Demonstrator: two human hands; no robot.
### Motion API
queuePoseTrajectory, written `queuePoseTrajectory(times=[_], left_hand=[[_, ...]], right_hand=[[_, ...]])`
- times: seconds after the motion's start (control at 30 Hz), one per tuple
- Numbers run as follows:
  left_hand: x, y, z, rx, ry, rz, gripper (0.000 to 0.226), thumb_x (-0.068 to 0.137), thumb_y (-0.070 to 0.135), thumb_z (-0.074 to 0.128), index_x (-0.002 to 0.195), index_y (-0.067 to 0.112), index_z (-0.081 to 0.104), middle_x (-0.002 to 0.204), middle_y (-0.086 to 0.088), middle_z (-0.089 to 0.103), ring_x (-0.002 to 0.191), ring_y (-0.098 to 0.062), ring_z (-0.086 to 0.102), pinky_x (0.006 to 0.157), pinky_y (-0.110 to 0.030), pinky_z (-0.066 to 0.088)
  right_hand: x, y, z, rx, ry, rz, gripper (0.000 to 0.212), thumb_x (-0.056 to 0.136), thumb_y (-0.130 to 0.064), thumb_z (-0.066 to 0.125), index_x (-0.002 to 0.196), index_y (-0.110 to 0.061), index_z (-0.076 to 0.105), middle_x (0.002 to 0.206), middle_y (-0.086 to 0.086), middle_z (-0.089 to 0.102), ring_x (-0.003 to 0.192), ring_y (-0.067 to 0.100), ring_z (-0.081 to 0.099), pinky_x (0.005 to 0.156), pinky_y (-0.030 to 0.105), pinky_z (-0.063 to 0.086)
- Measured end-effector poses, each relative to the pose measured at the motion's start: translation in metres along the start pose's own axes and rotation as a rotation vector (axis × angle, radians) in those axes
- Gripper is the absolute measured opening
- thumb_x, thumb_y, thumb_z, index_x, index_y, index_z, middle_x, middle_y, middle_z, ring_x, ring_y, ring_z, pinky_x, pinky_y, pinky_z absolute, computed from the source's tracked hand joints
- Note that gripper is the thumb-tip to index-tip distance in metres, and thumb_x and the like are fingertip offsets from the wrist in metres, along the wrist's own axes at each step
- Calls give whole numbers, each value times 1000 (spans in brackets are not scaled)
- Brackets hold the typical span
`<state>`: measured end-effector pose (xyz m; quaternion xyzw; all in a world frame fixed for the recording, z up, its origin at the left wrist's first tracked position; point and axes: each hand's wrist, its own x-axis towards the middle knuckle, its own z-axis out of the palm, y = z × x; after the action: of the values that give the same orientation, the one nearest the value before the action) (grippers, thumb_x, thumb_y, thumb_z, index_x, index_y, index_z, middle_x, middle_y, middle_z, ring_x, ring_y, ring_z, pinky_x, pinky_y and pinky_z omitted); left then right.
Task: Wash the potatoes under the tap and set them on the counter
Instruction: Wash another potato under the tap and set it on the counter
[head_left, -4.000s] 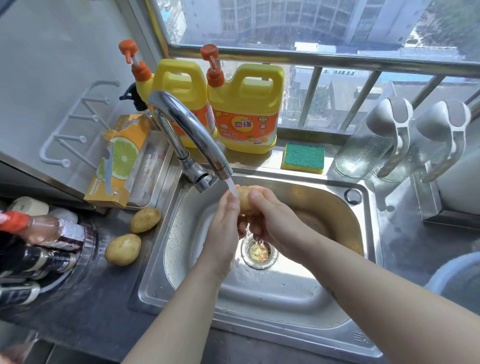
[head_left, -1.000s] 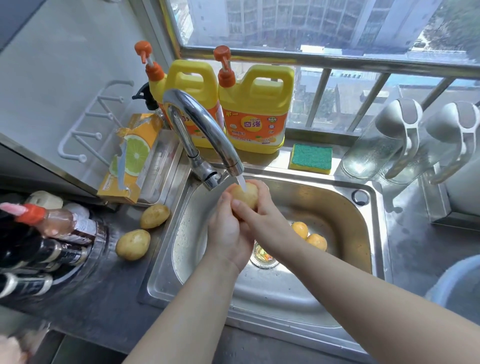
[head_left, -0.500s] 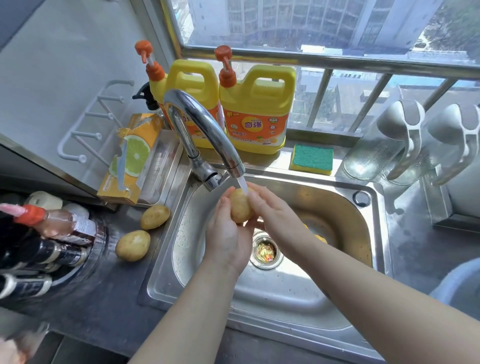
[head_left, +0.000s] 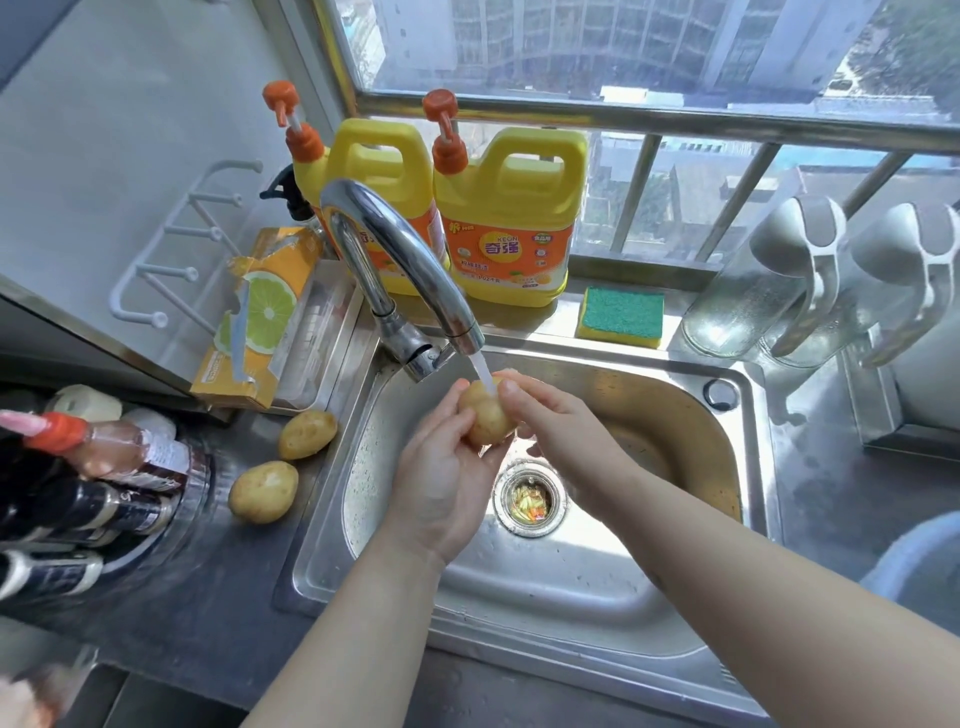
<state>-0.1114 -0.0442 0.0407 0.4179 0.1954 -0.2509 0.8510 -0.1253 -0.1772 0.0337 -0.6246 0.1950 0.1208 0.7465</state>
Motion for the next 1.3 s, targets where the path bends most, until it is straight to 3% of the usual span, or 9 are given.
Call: queuePoseTrajectory(times=[0.13,0.33,0.47,0.63,0.73,0.8,0.93,1.17,1.3], left_hand=[[0,-6,-5,272,-66,95,56,102,4,48,155,5,30,146,-12,53,131,-19,56,112,-35,43],[2,-13,4,440,-44,211,72,81,36,72,144,10,49,135,-15,62,123,-24,60,111,-49,42],[4,-21,2,429,22,251,68,78,37,75,138,14,53,131,-18,64,114,-24,66,92,-41,51],[2,-24,-8,525,-3,190,65,76,63,74,130,33,56,124,1,70,113,-15,68,92,-40,55],[2,-26,-6,584,12,182,57,76,70,70,123,39,56,110,13,70,89,-4,66,85,-27,48],[3,-25,-1,561,12,151,58,78,66,69,124,33,55,99,12,67,72,-2,56,78,-25,45],[5,-20,13,427,4,106,18,100,40,55,107,23,56,64,16,59,49,-2,41,49,-20,31],[12,-14,14,433,82,98,32,108,36,35,103,20,63,74,-3,51,52,-9,36,48,-23,29],[12,-14,11,519,44,158,40,110,34,29,107,23,67,89,-7,68,63,-11,57,54,-22,43]], right_hand=[[2,5,4,101,29,101,27,101,-37,55,113,-22,75,79,-8,59,66,9,43,65,25,37],[5,-1,13,228,212,166,32,100,-40,57,91,-14,74,65,0,55,49,9,43,56,25,38],[-4,3,16,37,198,-46,33,105,-26,48,101,-15,79,69,-4,66,56,5,56,54,20,45],[-7,15,12,-163,177,-260,24,101,-29,57,117,-29,75,110,-7,74,99,11,70,88,37,56],[-10,12,6,-149,188,-281,24,100,-20,61,120,-27,73,104,-7,75,90,10,69,87,37,57],[-12,9,3,-148,199,-287,25,98,-18,63,119,-30,72,98,-9,76,83,9,69,85,38,58],[-17,10,-1,-181,178,-284,28,96,-23,68,123,-29,68,108,-7,74,87,17,74,88,41,59],[-19,12,-11,-103,119,-196,38,95,-16,69,130,-27,65,118,-7,72,102,12,72,96,37,57],[-19,12,-8,-52,52,-150,36,90,-20,76,123,-31,69,110,-2,77,105,18,72,97,44,56]])
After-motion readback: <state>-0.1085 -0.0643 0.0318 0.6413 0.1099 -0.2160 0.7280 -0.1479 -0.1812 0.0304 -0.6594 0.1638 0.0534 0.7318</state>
